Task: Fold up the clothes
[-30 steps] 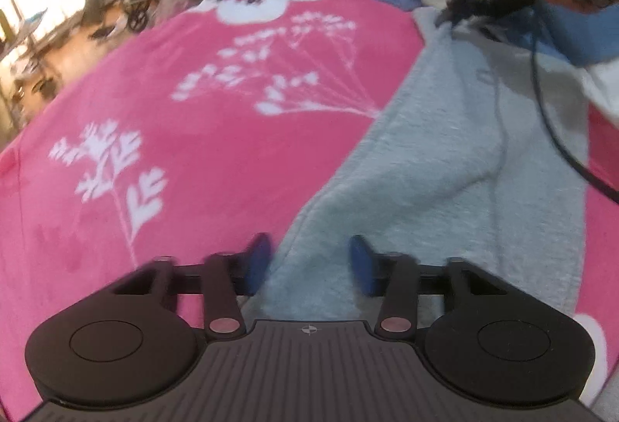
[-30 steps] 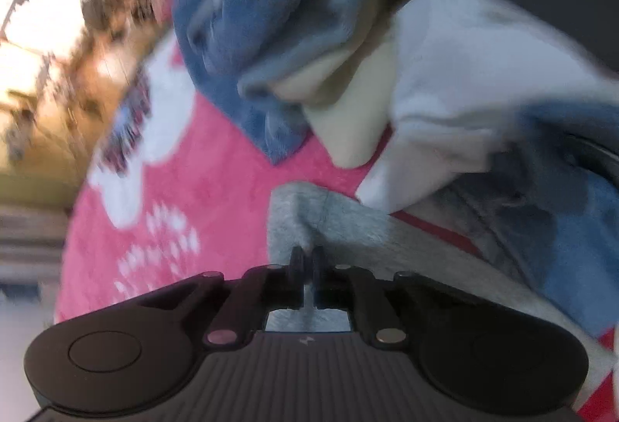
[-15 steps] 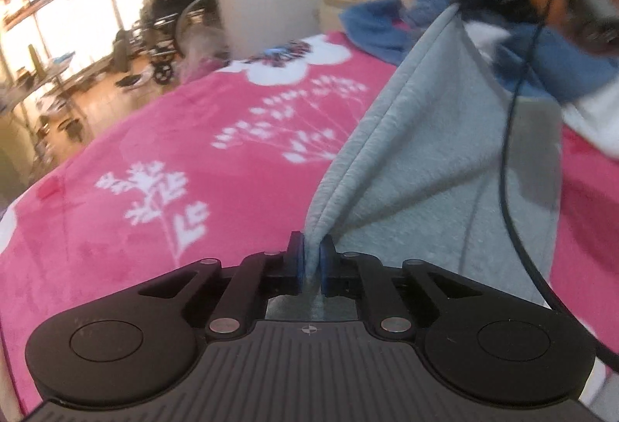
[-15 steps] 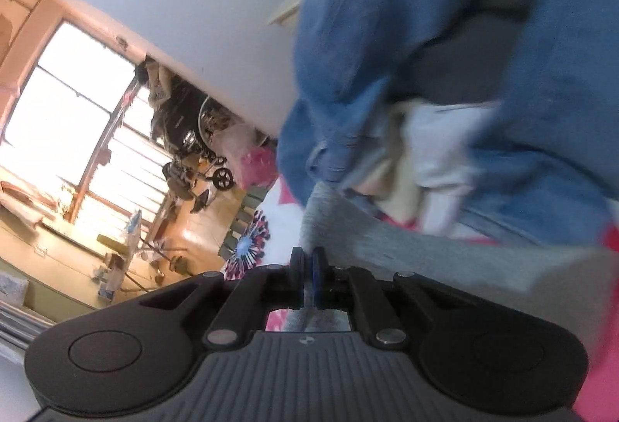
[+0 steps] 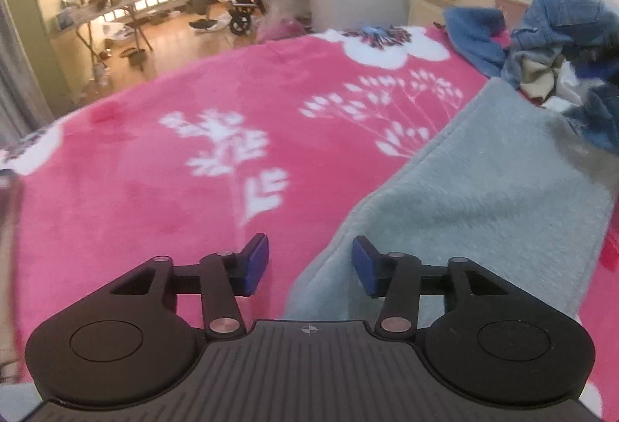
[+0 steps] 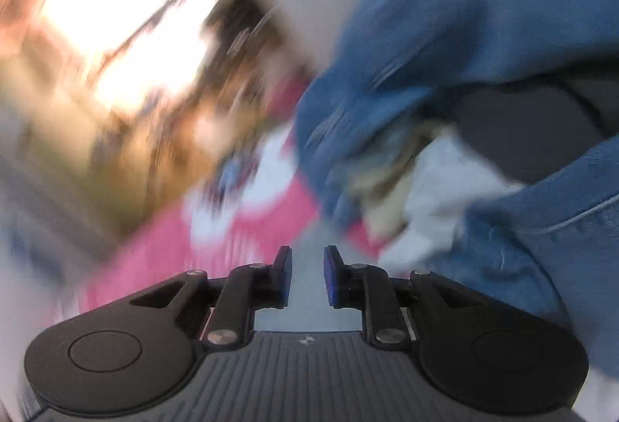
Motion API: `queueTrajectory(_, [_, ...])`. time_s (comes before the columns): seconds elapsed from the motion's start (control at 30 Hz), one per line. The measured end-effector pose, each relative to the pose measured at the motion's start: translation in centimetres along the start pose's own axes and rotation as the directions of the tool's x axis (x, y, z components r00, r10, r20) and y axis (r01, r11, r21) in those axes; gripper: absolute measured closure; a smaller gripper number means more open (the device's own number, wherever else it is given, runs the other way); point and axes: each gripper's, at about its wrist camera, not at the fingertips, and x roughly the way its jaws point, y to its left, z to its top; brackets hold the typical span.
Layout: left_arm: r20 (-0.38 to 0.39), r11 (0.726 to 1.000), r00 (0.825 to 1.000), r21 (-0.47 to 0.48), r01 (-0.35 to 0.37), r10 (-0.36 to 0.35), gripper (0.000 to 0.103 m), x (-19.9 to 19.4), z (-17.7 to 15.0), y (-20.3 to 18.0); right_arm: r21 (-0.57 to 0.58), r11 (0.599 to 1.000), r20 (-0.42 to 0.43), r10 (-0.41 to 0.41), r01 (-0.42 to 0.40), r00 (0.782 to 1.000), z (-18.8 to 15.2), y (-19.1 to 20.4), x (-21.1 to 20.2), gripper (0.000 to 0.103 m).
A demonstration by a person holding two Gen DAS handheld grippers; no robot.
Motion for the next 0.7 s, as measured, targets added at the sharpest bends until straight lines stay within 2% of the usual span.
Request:
queueTrajectory(0.03, [-0.041,1.000,0.999,0.023,-0.005,0.006,0.049,-0.9,-0.4,0.2,-0.110,0.994,-0.036,0.025,-0.028,0.999,-0.8,1.6,0.6,0.083])
queueTrajectory(0.1, [-0.130,0.998,0.991,0.067,-0.012,0.021,0.049,-2.5,-1.4,0.5,-0.320,0.943,-0.114,0.061,-0.095,0.992,-2.4,4.8,1.7,0.083])
queueTrajectory(0.17, [-0.255,0.996,0.966,0.086,-0.013,0.035,0.048,-3.8,-3.3,1.0,-0.386,0.920,-0.129,0.016,-0.065,0.991,-2.5,4.9,4.0,0.084])
queueTrajectory(0.27, [-0.353,0.996,0.933,0.077,-0.047,0.072,0.048,-5.5,-6.9,2.4,-0.441,0.898,-0.127,-0.073,0.009,0.989,-2.3,4.3,7.8,0.089])
queueTrajectory(0.37, [-0.386,0.991,0.913,0.062,-0.119,0.133,0.048,-6.8,-9.7,3.4,-0.494,0.865,-0.119,-0.161,0.082,0.980,-2.0,3.7,11.5,0.094])
queueTrajectory(0.4, [-0.383,0.989,0.913,0.040,-0.139,0.144,0.048,-7.3,-10.2,3.8,-0.462,0.870,-0.080,-0.236,0.174,0.969,-1.1,2.8,11.9,0.093])
queueTrajectory(0.43, [-0.369,0.988,0.917,0.009,-0.155,0.148,0.048,-7.8,-10.4,4.2,-0.437,0.876,-0.055,-0.255,0.206,0.965,-0.3,2.7,11.5,0.088])
queueTrajectory(0.5, [-0.336,0.982,0.929,-0.047,-0.181,0.155,0.048,-8.5,-10.5,4.9,-0.426,0.888,-0.036,-0.210,0.175,0.977,0.3,3.4,10.3,0.088])
queueTrajectory(0.53, [-0.315,0.979,0.934,-0.059,-0.193,0.165,0.048,-8.4,-10.2,5.0,-0.441,0.890,-0.054,-0.154,0.115,0.987,0.2,4.5,9.9,0.089])
queueTrajectory(0.57, [-0.297,0.976,0.938,-0.061,-0.208,0.181,0.048,-8.1,-9.9,5.0,-0.487,0.873,-0.104,-0.073,0.013,0.992,-0.8,6.5,9.6,0.089])
queueTrajectory(0.6, [-0.279,0.973,0.939,-0.060,-0.224,0.199,0.048,-7.8,-9.6,4.9,-0.531,0.842,-0.170,0.010,-0.101,0.985,-2.2,8.6,9.5,0.089])
queueTrajectory(0.63, [-0.261,0.969,0.941,-0.059,-0.240,0.217,0.048,-7.5,-9.3,4.9,-0.558,0.803,-0.243,0.082,-0.208,0.967,-3.6,10.4,9.6,0.089])
queueTrajectory(0.67, [-0.267,0.966,0.936,-0.054,-0.251,0.229,0.048,-6.9,-9.4,5.1,-0.575,0.758,-0.316,0.144,-0.310,0.938,-5.0,12.1,9.7,0.093])
queueTrajectory(0.7, [-0.279,0.964,0.930,-0.047,-0.262,0.239,0.048,-6.2,-9.6,5.3,-0.598,0.714,-0.364,0.164,-0.365,0.917,-6.2,13.2,10.1,0.093])
